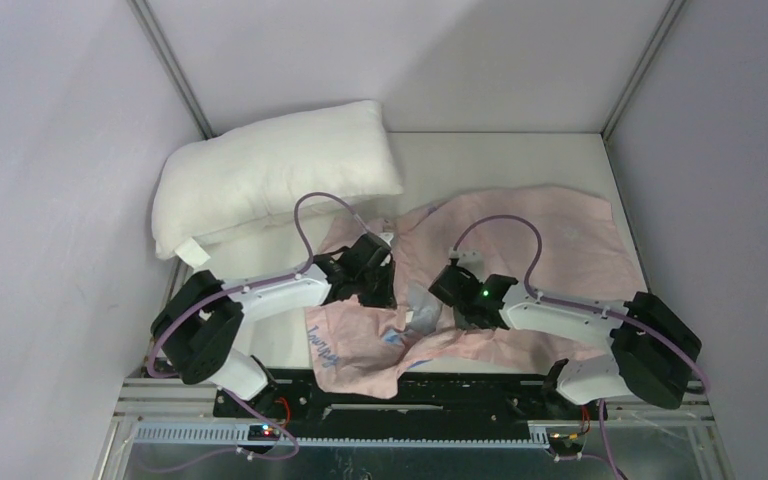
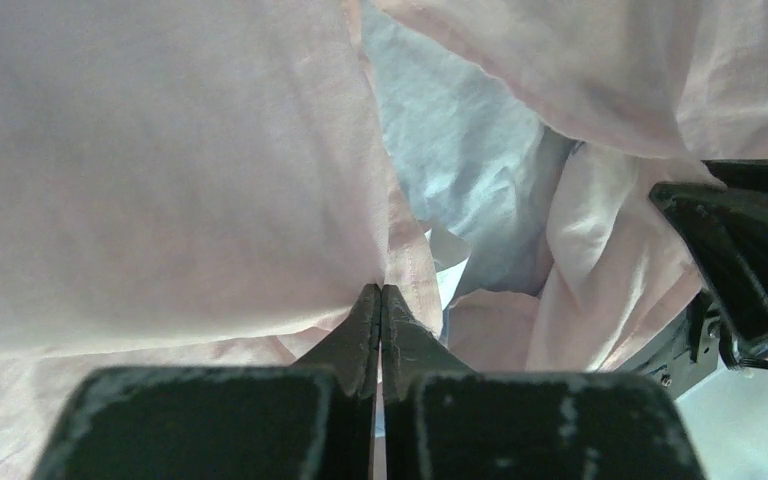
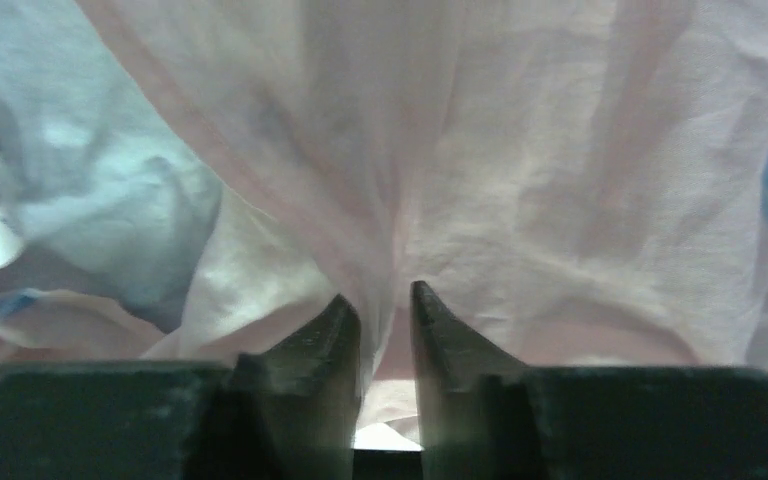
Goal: Put the pillow into the pillowcase
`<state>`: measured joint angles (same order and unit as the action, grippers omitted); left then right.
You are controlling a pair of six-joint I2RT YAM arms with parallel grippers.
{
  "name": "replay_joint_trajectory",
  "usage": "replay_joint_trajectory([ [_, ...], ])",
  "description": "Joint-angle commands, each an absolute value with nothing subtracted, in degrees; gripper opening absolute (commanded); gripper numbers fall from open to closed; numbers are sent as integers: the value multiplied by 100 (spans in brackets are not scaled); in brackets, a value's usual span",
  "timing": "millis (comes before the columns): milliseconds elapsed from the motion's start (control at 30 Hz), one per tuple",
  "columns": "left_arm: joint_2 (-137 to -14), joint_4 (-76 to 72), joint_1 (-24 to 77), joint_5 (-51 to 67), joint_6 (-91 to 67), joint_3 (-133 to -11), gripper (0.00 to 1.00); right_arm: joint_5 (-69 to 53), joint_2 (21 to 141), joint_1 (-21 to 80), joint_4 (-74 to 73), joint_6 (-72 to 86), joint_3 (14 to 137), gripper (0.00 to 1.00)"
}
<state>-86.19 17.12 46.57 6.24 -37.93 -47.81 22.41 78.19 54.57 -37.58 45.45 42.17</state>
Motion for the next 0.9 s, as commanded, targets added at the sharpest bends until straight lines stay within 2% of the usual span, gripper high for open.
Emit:
replay_joint_trajectory([
  [0, -8544, 1587, 4668, 750, -3800, -4713, 0, 2350, 7490, 5533, -3419, 4434, 4533, 39],
  [100, -8509, 1583, 4668, 690, -3844, -4651, 0, 2452, 7330, 5537, -3202, 3828, 4871, 55],
  [200, -8415, 1652, 4675, 558, -3902, -4632, 3, 2371, 7460, 5515, -2827, 3118, 5228, 60],
  [467, -7635, 2001, 4346, 32, -4060, -4760, 32, 1095, 8459, 5087, -2025, 1881, 5625, 57],
  [700, -6890, 2437, 3609, -516, -3756, -5497, 48, 643, 9154, 4907, -1641, 1766, 5634, 57],
  [867, -7817, 2871, 3222, -1035, -3029, -7382, 80, 598, 9572, 4803, -1455, 1833, 5630, 46],
])
